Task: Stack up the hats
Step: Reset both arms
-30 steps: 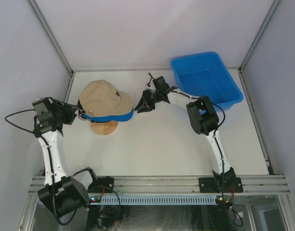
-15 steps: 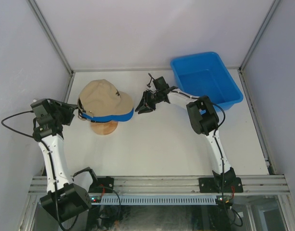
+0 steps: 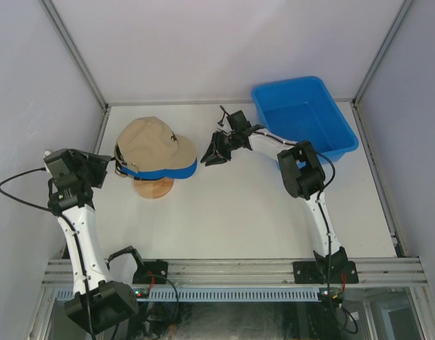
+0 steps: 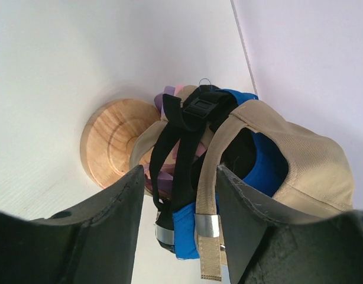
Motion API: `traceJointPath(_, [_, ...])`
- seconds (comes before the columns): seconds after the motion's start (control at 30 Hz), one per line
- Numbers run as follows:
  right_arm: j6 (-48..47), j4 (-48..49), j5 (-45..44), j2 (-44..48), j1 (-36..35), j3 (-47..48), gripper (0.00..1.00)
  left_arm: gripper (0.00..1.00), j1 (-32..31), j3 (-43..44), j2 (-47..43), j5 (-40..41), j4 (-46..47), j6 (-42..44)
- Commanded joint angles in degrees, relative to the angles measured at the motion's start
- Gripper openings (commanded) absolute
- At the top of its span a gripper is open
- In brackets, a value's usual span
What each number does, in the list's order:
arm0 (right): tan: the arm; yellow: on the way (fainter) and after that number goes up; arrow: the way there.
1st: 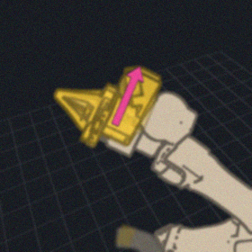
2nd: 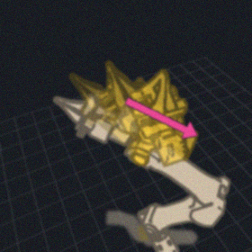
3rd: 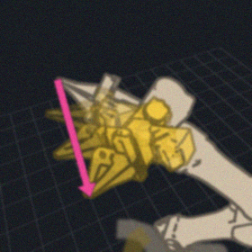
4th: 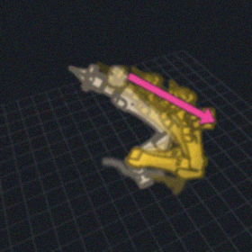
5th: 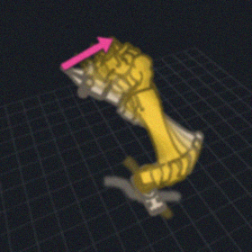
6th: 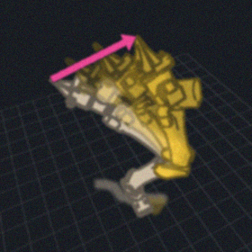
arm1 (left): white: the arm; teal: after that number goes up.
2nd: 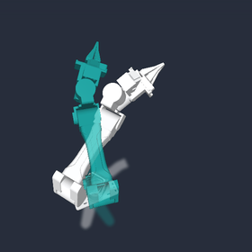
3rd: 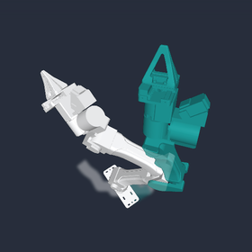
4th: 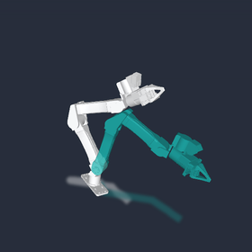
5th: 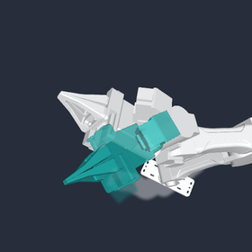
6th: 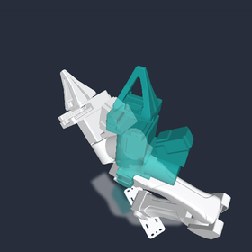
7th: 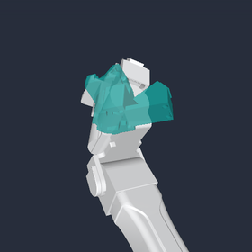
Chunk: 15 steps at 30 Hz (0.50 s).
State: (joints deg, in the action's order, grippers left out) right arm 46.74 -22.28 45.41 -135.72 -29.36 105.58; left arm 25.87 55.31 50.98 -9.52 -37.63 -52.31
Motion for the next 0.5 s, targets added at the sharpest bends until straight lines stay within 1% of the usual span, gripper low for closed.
traceJointPath(0.0, [-1.85, -0.50, -0.66, 4.39, 0.18, 1.47, 0.29, 0.56, 0.42, 1.58, -1.70, 1.93, -0.52, -0.59])
traceJointPath(0.17, [-2.94, -1.78, -1.72, 4.87, 0.23, 1.64, 0.29, 0.56, 0.49, 2.65, -2.46, 3.62, -2.90, -0.15])
traceJointPath(0.3, [-4.46, -4.33, -3.38, 6.17, 0.32, 2.04, 0.29, 0.56, 0.49, 5.55, -3.18, 6.93, -7.64, 1.34])
traceJointPath(0.37, [-6.36, -7.22, -6.21, 7.43, 0.28, 2.98, 0.29, 0.56, 0.35, 7.86, -3.56, 9.61, -10.44, 2.08])
traceJointPath(0.47, [-8.90, -11.91, -12.87, 9.77, 0.42, 4.21, 0.29, 0.56, -0.78, 10.51, -4.81, 13.61, -13.11, 1.65])
